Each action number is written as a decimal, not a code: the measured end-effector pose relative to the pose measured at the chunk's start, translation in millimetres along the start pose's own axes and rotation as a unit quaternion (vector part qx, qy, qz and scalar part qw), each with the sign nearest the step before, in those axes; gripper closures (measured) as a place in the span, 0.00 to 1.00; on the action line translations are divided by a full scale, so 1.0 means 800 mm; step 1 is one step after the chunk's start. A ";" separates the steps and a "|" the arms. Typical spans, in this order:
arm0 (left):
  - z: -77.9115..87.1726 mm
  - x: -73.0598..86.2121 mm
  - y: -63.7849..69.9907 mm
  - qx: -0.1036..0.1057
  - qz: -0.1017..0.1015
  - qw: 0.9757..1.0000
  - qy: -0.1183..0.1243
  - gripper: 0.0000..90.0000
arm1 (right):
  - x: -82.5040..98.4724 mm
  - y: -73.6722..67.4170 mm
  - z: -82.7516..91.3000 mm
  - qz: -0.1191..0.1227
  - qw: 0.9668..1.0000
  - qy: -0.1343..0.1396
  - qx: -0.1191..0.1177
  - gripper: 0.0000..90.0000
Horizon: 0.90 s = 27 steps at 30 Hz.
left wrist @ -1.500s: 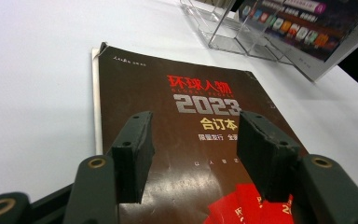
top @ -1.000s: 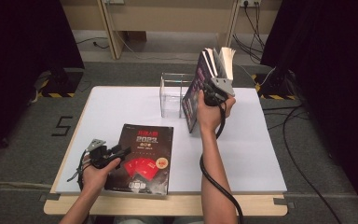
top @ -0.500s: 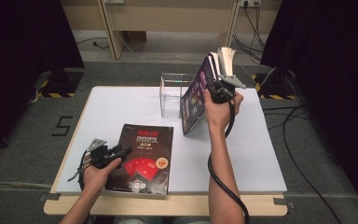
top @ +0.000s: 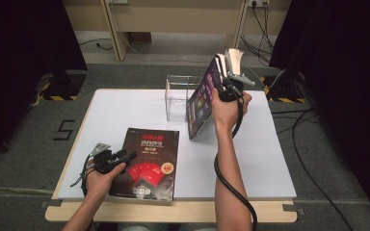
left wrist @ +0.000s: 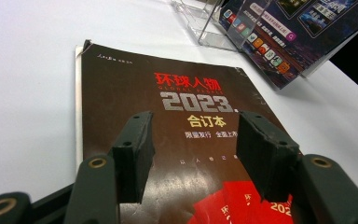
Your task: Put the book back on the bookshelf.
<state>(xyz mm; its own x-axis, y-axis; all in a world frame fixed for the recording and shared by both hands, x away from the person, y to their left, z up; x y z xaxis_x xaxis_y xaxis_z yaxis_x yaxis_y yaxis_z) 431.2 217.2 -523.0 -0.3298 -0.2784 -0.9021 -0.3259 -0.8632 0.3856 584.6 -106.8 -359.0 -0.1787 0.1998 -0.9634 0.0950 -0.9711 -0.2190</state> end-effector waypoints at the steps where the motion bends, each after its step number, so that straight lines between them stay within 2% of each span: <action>1: 0.000 0.000 0.000 0.000 0.000 1.000 0.000 0.50 | 0.000 -0.002 0.000 -0.002 1.000 -0.001 -0.002 0.83; 6: 0.001 0.000 0.000 0.000 -0.002 1.000 -0.001 0.50 | -0.002 -0.011 0.000 -0.001 1.000 -0.001 -0.014 0.85; 13: 0.001 -0.003 -0.002 0.000 0.002 1.000 0.004 0.51 | -0.012 -0.024 -0.004 0.028 0.998 0.045 -0.030 0.85; 15: 0.001 -0.003 -0.003 0.000 0.001 1.000 0.002 0.51 | -0.015 -0.024 -0.006 0.028 0.997 0.058 -0.031 0.85; 24: 0.001 -0.004 -0.003 0.001 0.000 1.000 0.005 0.51 | -0.046 -0.031 -0.016 0.043 0.992 0.116 -0.031 0.85; 27: 0.001 -0.004 -0.002 0.005 -0.002 1.000 0.004 0.52 | -0.046 -0.034 -0.019 0.054 0.989 0.133 -0.028 0.85</action>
<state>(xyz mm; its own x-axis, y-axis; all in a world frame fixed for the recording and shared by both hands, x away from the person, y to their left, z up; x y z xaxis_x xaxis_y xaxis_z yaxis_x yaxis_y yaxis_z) 432.0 220.0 -520.7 -0.3210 -0.2784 -0.9052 -0.3359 -0.8602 0.3836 603.5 -85.5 -319.5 0.0980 0.1294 -0.9867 0.1540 -0.9815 -0.1134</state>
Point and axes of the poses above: each handheld gripper's, and its own axes: z roughly backward along the jaws, x roughly out of its underside, y roughly to its right, the point moved 8 cm from there along -z, roughly forward along the jaws, and after that the axes turned 15 degrees about y, right-handed, at the moved point
